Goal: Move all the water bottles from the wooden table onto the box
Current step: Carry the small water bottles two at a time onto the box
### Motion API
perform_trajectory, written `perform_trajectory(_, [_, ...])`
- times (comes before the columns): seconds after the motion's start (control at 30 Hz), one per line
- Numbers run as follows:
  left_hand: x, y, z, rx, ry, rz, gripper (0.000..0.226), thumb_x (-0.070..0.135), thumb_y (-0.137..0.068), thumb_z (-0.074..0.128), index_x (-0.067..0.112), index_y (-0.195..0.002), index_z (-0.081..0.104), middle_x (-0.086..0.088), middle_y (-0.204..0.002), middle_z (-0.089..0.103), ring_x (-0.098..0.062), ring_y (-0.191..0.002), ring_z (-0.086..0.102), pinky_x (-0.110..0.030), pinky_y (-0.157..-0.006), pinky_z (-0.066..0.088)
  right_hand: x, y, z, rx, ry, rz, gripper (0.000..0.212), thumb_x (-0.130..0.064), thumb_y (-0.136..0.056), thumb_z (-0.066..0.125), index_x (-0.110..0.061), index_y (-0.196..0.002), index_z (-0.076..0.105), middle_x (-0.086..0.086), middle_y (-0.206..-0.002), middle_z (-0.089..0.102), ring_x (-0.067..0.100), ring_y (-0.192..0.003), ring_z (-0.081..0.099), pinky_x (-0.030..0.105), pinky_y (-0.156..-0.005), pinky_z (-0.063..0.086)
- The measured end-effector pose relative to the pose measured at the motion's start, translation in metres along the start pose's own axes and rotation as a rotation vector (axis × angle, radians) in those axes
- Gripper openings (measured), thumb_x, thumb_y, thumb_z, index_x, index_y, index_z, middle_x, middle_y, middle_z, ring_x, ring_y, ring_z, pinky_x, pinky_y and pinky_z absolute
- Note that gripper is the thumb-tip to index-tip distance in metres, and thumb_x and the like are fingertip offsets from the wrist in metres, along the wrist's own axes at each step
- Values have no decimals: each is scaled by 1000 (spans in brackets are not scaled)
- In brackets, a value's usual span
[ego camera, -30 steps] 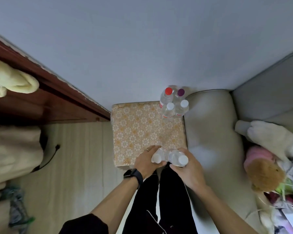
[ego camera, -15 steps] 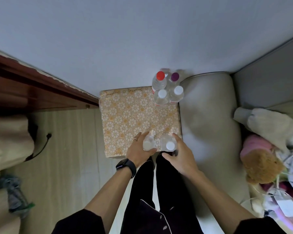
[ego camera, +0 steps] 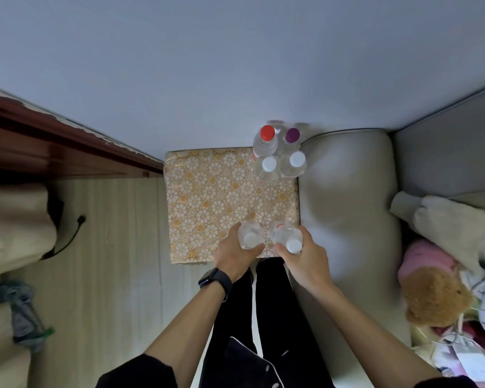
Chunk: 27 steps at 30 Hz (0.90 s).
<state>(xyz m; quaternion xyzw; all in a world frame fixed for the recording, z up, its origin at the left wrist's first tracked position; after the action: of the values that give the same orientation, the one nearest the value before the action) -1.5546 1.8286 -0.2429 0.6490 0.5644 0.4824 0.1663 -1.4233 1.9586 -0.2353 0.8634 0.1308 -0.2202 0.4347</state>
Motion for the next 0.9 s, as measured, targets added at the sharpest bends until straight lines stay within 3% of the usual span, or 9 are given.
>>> perform_trajectory(0.13, [30, -10, 3, 8, 19, 59, 76, 50, -77, 79, 30, -140, 44, 5, -107, 67, -20, -97, 65, -33, -80, 54, -9, -20, -22, 52, -14, -40, 53, -47, -84, 71, -31, -131, 50, -9, -99, 68, 19, -92, 64, 31, -77, 48])
perform_trajectory(0.37, [74, -36, 8, 12, 59, 107, 77, 52, -77, 78, 26, -140, 44, -1, -113, 68, -23, -98, 66, -37, -82, 57, -36, -59, -45, 62, -41, -76, 51, -42, -83, 73, -35, -127, 51, -8, -92, 67, 19, -81, 67, 30, -73, 52])
perform_trajectory(0.53, [85, -53, 6, 47, 111, 89, 77, 45, -80, 78, 21, -143, 42, -1, -112, 65, -21, -98, 62, -28, -78, 45, -40, -79, -44, 14, -59, -86, 51, -43, -81, 74, -36, -126, 52, -7, -96, 68, 19, -82, 70, 36, -76, 58])
perform_trajectory(0.67, [80, -61, 1, -35, 120, 102, 91, 37, -73, 87, 21, -147, 36, 4, -120, 64, -17, -108, 61, -30, -86, 47, -45, -83, -53, -27, -16, -109, 67, -44, -84, 74, -30, -143, 43, -6, -103, 63, 19, -90, 63, 31, -84, 51])
perform_trajectory(0.77, [77, -66, 1, -77, 91, 113, 94, 27, -74, 88, 18, -149, 33, -2, -129, 62, -23, -117, 59, -34, -94, 48, -51, -86, -59, -64, 32, -93, 75, -44, -88, 71, -24, -151, 35, 2, -112, 60, 22, -96, 60, 25, -81, 44])
perform_trajectory(0.9, [85, -76, 5, -70, -9, 118, 77, 31, -79, 82, 13, -140, 39, -5, -119, 66, -26, -105, 63, -34, -81, 50, -58, -94, -58, -103, 27, -54, 71, -47, -89, 67, -27, -149, 35, 0, -109, 57, 23, -93, 60, 26, -73, 42])
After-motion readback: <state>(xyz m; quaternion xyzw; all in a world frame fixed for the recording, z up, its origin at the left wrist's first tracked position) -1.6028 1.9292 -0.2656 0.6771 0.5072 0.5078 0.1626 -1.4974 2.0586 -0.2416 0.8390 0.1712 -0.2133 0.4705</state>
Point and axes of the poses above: each hand's wrist, its own y-axis away from the middle knuckle, its own z-axis out of the palm, x = y × z, the point moved 2 cm from there along -y, towards the middle knuckle
